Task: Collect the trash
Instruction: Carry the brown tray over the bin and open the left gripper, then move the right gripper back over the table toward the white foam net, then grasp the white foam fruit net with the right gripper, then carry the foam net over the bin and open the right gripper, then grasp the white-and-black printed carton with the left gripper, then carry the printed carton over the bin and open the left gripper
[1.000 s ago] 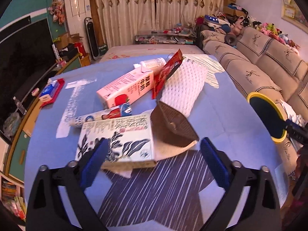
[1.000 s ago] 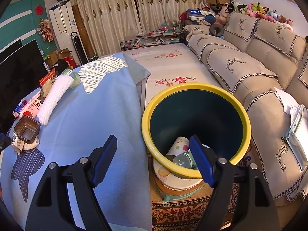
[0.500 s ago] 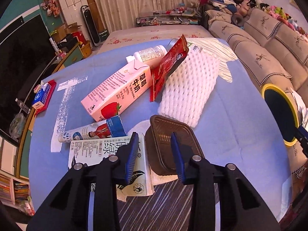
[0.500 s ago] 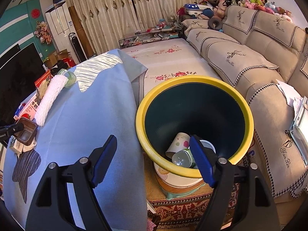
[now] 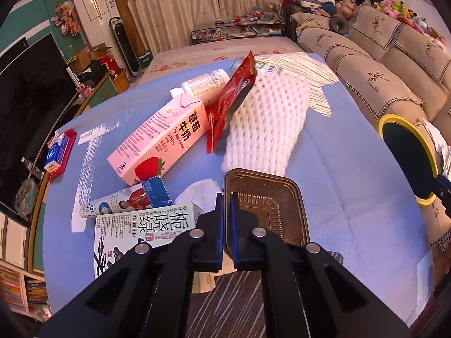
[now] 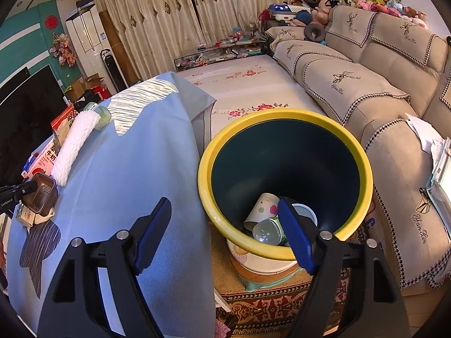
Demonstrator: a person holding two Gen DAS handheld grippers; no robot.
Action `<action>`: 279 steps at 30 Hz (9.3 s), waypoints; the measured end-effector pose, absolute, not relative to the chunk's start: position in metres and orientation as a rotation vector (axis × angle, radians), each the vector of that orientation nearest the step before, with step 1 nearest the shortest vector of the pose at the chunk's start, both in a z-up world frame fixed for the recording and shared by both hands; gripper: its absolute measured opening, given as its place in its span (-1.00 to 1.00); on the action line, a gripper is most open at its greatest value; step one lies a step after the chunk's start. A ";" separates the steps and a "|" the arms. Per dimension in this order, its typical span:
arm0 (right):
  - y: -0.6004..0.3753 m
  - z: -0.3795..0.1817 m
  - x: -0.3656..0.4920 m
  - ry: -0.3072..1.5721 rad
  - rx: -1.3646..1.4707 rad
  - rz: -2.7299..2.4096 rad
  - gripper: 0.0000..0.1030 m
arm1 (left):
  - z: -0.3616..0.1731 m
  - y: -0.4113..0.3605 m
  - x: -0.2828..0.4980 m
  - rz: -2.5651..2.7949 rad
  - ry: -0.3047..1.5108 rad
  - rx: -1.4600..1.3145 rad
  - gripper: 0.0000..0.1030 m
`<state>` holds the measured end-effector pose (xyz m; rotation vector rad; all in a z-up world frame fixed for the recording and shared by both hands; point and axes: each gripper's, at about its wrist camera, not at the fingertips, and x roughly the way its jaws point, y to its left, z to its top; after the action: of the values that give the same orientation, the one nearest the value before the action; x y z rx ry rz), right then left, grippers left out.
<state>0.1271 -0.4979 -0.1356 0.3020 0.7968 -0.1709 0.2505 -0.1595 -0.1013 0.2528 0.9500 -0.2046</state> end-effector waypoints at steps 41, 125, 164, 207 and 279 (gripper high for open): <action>-0.624 -0.149 0.035 0.786 0.337 -0.527 0.46 | -0.112 -0.495 0.220 -0.679 0.923 0.427 -0.89; -0.263 -0.094 0.245 0.857 0.122 0.073 -0.68 | -0.074 0.035 0.085 0.021 0.700 -0.070 0.90; -0.535 -0.150 0.171 0.830 0.312 -0.402 0.03 | -0.076 -0.077 0.114 -0.076 0.772 0.097 0.90; -0.495 -0.121 0.167 0.760 0.317 -0.262 0.15 | -0.099 0.014 0.157 0.226 0.846 0.074 0.90; -0.644 -0.126 0.035 0.685 0.448 -0.562 0.25 | -0.093 -0.480 0.221 -0.744 0.917 0.271 0.44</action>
<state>0.0348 -0.6440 -0.1263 0.4481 0.6846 -0.5624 0.2210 -0.4796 -0.0933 0.2708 0.9173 -0.7436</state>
